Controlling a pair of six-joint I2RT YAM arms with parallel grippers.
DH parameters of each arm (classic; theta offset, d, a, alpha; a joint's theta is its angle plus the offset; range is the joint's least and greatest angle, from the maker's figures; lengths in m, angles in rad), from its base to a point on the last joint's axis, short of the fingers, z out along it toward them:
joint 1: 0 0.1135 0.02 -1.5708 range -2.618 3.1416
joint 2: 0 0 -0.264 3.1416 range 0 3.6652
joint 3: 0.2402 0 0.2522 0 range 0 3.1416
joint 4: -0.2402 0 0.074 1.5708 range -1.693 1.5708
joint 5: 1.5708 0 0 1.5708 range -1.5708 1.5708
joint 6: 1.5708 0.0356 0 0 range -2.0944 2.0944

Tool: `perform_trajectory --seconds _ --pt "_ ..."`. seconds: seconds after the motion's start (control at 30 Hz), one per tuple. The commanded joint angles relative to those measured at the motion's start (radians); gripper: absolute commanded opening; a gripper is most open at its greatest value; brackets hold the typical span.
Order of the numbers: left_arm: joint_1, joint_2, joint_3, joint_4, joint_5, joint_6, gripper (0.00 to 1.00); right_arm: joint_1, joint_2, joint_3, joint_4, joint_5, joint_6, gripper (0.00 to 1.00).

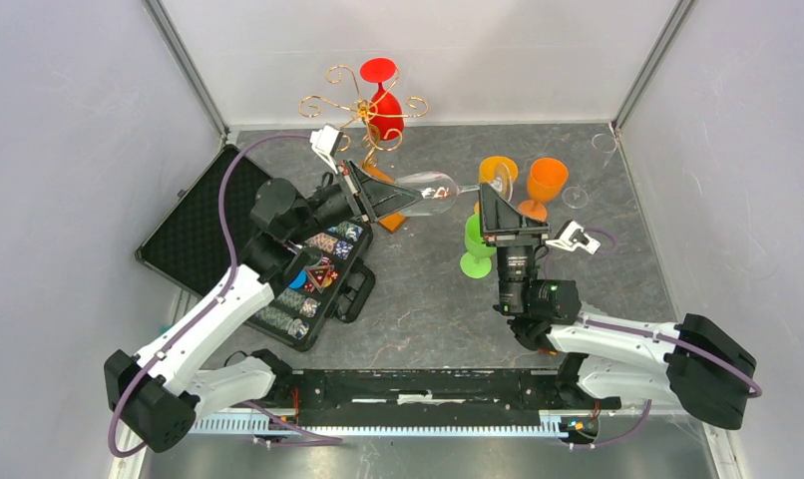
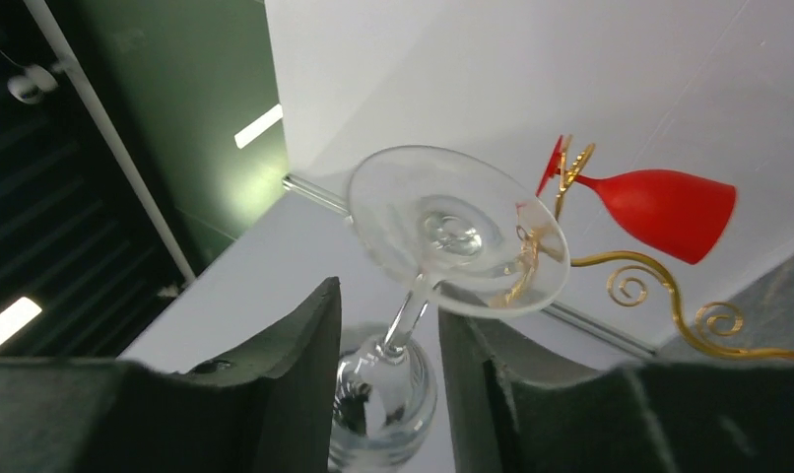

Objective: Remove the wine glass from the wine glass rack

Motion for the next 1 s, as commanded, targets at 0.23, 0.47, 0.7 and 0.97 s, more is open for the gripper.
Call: perform_trajectory --seconds 0.23,0.47,0.7,0.97 --pt "0.006 0.007 0.263 -0.284 -0.050 0.335 0.02 0.005 -0.143 -0.094 0.080 -0.108 -0.091 0.79" --pt "-0.037 0.130 0.471 -0.466 -0.017 0.466 0.02 0.004 -0.477 -0.039 -0.591 -0.205 -0.327 0.80" --pt "-0.202 0.333 0.710 -0.667 -0.157 0.636 0.02 0.004 -0.639 0.243 -1.395 -0.001 -0.667 0.77" --pt "-0.387 0.643 1.054 -0.963 -0.338 0.813 0.02 0.004 -0.753 0.376 -1.749 0.245 -0.716 0.65"
